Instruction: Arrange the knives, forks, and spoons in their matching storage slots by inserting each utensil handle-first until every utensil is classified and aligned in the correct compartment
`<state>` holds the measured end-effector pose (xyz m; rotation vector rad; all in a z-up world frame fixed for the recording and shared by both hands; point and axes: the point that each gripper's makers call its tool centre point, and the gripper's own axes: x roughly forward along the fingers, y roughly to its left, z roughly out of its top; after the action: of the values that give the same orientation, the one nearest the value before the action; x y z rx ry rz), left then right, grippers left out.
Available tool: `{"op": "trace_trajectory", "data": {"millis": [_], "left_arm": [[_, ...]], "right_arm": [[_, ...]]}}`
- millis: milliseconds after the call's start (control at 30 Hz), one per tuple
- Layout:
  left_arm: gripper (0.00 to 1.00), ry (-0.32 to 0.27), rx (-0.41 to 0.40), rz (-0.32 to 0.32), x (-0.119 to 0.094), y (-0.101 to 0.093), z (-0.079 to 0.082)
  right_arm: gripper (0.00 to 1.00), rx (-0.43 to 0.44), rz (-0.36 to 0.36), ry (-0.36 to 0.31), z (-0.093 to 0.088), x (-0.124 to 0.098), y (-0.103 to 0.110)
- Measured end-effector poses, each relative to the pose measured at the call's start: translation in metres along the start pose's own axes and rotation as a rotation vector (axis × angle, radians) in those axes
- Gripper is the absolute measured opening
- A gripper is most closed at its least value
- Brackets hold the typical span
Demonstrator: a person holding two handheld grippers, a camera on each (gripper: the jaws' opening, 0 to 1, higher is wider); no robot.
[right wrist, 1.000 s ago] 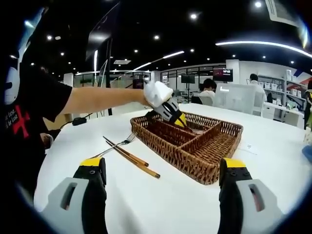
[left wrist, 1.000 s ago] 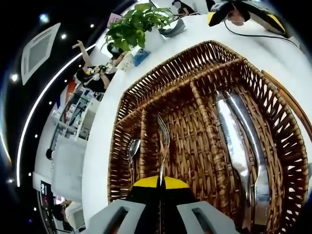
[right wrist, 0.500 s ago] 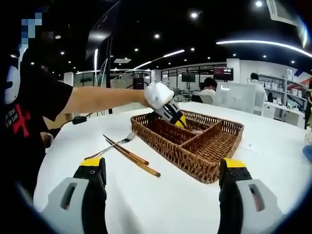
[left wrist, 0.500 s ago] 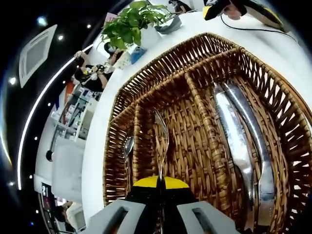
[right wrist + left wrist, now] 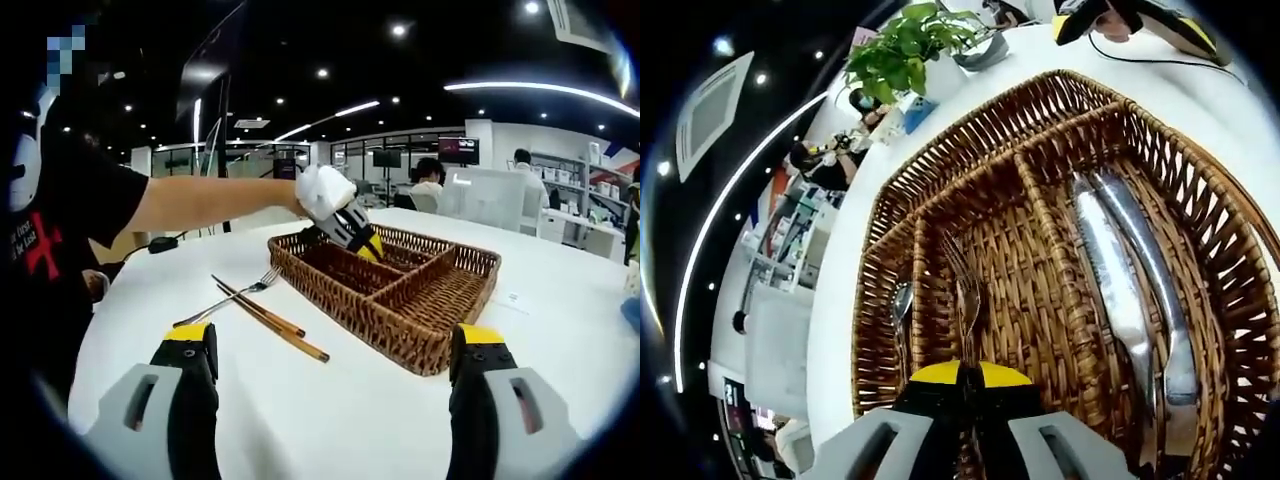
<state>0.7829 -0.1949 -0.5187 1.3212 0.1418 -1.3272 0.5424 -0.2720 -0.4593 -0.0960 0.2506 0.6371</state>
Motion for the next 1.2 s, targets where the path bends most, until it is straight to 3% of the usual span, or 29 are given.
{"op": "trace_trajectory", "data": {"millis": [367,433,533,600,700,800,900,1000,1200], "left_arm": [[0.12,-0.038,-0.034,0.008,-0.008,0.004,0.004],[0.16,-0.105,-0.115,-0.009,-0.014,0.002,0.013],[0.21,-0.184,-0.209,0.027,-0.025,0.011,0.020],[0.29,-0.237,-0.273,0.057,-0.034,0.017,0.023],[0.41,-0.346,-0.438,0.123,-0.051,0.029,0.023],[0.56,-0.372,-0.547,0.153,-0.060,0.029,0.013],[0.73,-0.357,-0.577,0.180,-0.067,0.029,0.005],[0.84,-0.425,-0.681,0.214,-0.085,0.031,0.004],[1.00,-0.483,-0.728,0.197,-0.108,0.017,0.003]], "right_arm": [[0.99,0.000,-0.003,-0.005,0.001,-0.001,0.000],[0.99,0.000,-0.002,-0.007,0.002,-0.001,0.000],[0.99,0.000,-0.003,-0.010,0.003,-0.001,0.000],[0.99,0.000,-0.003,-0.011,0.003,-0.001,0.000],[0.99,0.000,-0.003,-0.014,0.005,-0.002,0.000],[0.99,0.005,-0.001,-0.015,0.004,-0.001,0.001],[0.99,0.002,-0.001,-0.011,0.004,0.000,0.001],[0.99,0.001,0.002,-0.010,0.004,0.001,0.003],[0.99,0.008,-0.005,-0.014,0.004,0.003,0.001]]}}
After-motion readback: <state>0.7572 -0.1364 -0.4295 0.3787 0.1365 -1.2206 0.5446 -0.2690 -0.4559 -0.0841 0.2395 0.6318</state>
